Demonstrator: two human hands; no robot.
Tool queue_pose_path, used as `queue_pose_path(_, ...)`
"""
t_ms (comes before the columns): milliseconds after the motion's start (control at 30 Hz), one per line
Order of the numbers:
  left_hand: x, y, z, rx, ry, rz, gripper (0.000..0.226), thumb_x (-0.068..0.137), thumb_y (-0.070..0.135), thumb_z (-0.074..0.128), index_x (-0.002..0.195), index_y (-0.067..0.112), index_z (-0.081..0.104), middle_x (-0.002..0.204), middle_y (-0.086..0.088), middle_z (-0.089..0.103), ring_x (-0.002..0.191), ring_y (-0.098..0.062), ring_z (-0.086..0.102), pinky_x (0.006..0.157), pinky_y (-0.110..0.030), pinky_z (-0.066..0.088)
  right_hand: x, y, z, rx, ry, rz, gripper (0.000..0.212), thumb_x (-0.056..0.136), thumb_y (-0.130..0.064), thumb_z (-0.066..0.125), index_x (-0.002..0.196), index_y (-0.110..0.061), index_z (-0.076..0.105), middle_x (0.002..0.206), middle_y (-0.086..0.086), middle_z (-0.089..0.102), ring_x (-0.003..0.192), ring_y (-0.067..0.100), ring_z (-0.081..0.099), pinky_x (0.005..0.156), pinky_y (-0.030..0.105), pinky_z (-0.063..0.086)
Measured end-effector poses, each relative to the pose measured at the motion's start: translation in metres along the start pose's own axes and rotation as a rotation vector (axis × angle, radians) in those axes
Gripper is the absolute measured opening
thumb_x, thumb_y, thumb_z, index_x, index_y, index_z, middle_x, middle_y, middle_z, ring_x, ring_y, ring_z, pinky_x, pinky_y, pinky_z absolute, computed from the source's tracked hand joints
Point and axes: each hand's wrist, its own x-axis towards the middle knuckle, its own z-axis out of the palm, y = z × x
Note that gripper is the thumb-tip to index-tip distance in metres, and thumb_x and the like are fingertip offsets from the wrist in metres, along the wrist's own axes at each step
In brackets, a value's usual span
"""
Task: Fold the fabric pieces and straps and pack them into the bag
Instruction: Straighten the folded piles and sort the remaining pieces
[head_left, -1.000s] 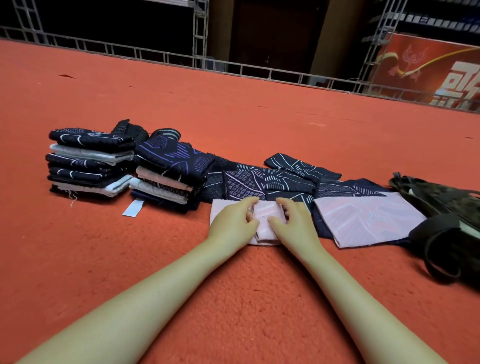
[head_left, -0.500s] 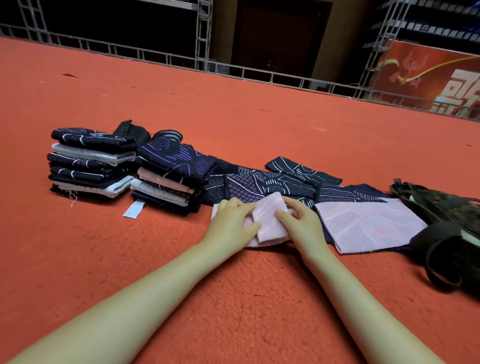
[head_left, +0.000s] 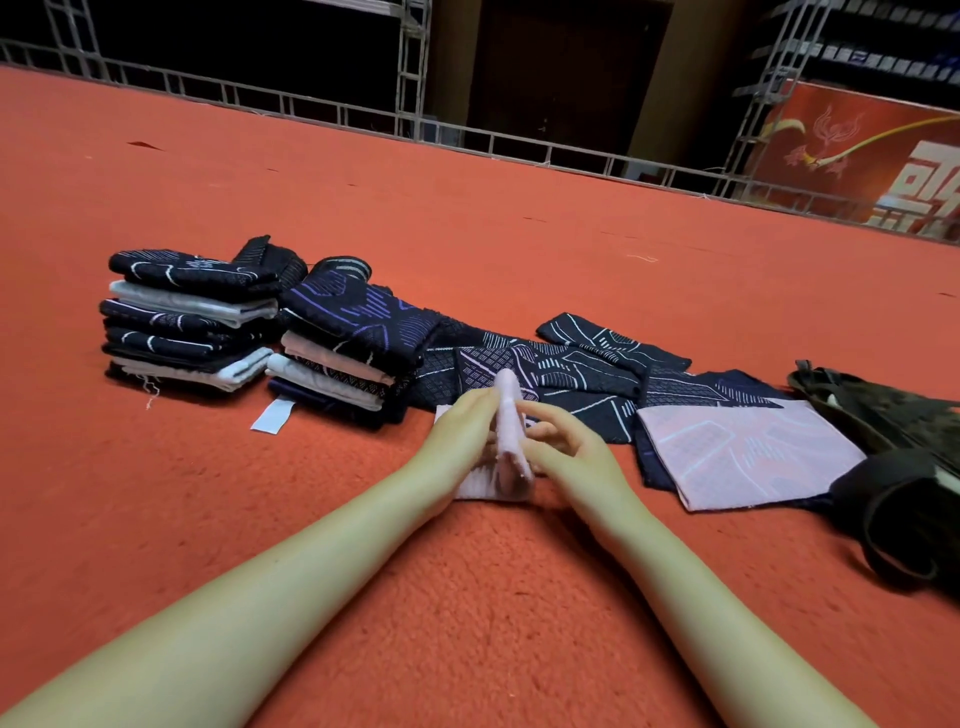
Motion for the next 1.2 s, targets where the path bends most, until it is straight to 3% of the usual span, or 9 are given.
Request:
queue_pose_path(133,-0.002,0.002,0.0,-0.264,-0.026,-0.063,0.031,0.097,0.035,0.04,0.11,0.016,0.06,0.099,-0.013,0.071,0.078,-0.023,0.07,0.066,-0.031,0.056,0.001,0.0,0.0,-0.025,0.017,-0.035,0.049,0.079,-0.012,0.065,0.125,-0.026,0.056,0.105,-0.002,0.064,0.088,0.0,0.064,0.07,0.011,0.047)
queue_pose_path(300,-0.002,-0.002,0.006,-0.312,0.017,-0.013,0.034,0.099,0.024,0.043,0.132,0.014,0.047,0.125,-0.012,0.061,0.111,-0.025,0.062,0.093,-0.039,0.051,0.004,-0.001,-0.001,-0.1,0.103,-0.096,0.051,0.07,-0.022,0.067,0.118,-0.034,0.057,0.117,0.0,0.06,0.099,0.006,0.061,0.081,0.013,0.048)
queue_pose_path(367,-0.001,-0.001,0.006,-0.315,0.056,0.027,0.039,0.099,0.013,0.04,0.138,0.016,0.042,0.131,-0.006,0.056,0.111,-0.02,0.059,0.09,-0.029,0.05,0.005,0.0,-0.002,-0.112,0.131,-0.113,0.049,0.073,-0.019,0.07,0.118,-0.034,0.058,0.118,0.001,0.058,0.097,0.003,0.061,0.083,0.013,0.048)
queue_pose_path(433,0.0,0.004,-0.002,-0.025,0.135,0.092,0.05,0.094,0.004,0.037,0.142,0.021,0.037,0.127,0.001,0.052,0.107,-0.015,0.054,0.081,-0.016,0.045,0.006,0.001,-0.003,-0.118,0.139,-0.12,0.047,0.08,-0.006,0.07,0.121,-0.027,0.058,0.119,0.002,0.058,0.094,0.0,0.059,0.08,0.008,0.045)
queue_pose_path(533,0.006,0.0,-0.023,0.695,0.152,0.228,0.056,0.086,0.004,0.043,0.139,0.024,0.041,0.129,-0.008,0.049,0.117,-0.025,0.047,0.097,-0.028,0.037,0.005,0.003,0.002,-0.148,0.064,-0.071,0.042,0.086,-0.007,0.064,0.122,-0.027,0.054,0.115,0.001,0.059,0.094,0.004,0.058,0.075,0.007,0.044)
queue_pose_path(633,0.01,-0.006,-0.033,1.027,0.129,0.143,0.051,0.085,0.012,0.047,0.135,0.023,0.045,0.128,-0.011,0.043,0.118,-0.031,0.039,0.103,-0.034,0.031,0.003,0.004,0.007,-0.129,-0.016,0.043,0.041,0.088,-0.016,0.063,0.123,-0.031,0.047,0.106,0.001,0.061,0.083,0.007,0.059,0.059,0.017,0.045)
queue_pose_path(867,0.012,-0.009,-0.031,0.958,0.077,0.158,0.055,0.085,0.01,0.046,0.138,0.023,0.04,0.126,-0.015,0.046,0.12,-0.032,0.044,0.102,-0.037,0.035,0.005,0.004,0.006,-0.017,-0.027,0.117,0.045,0.075,-0.011,0.071,0.118,-0.013,0.06,0.08,0.001,0.065,0.055,0.0,0.055,0.047,0.015,0.041)
queue_pose_path(1033,0.006,0.001,-0.029,0.678,0.021,0.261,0.069,0.072,0.025,0.046,0.14,0.027,0.038,0.139,-0.003,0.043,0.129,-0.015,0.04,0.102,-0.023,0.03,0.006,0.001,-0.001,0.152,-0.002,0.07,0.043,0.062,-0.016,0.06,0.104,-0.015,0.07,0.097,0.007,0.071,0.084,0.015,0.062,0.077,0.03,0.048)
queue_pose_path(1200,0.001,0.005,-0.028,0.545,-0.021,0.306,0.064,0.072,0.035,0.046,0.136,0.032,0.043,0.129,0.008,0.053,0.116,-0.008,0.049,0.097,-0.025,0.037,0.005,-0.002,-0.011,0.131,-0.001,-0.02,0.039,0.068,-0.015,0.06,0.105,-0.015,0.07,0.098,0.001,0.071,0.088,0.012,0.061,0.078,0.028,0.047)
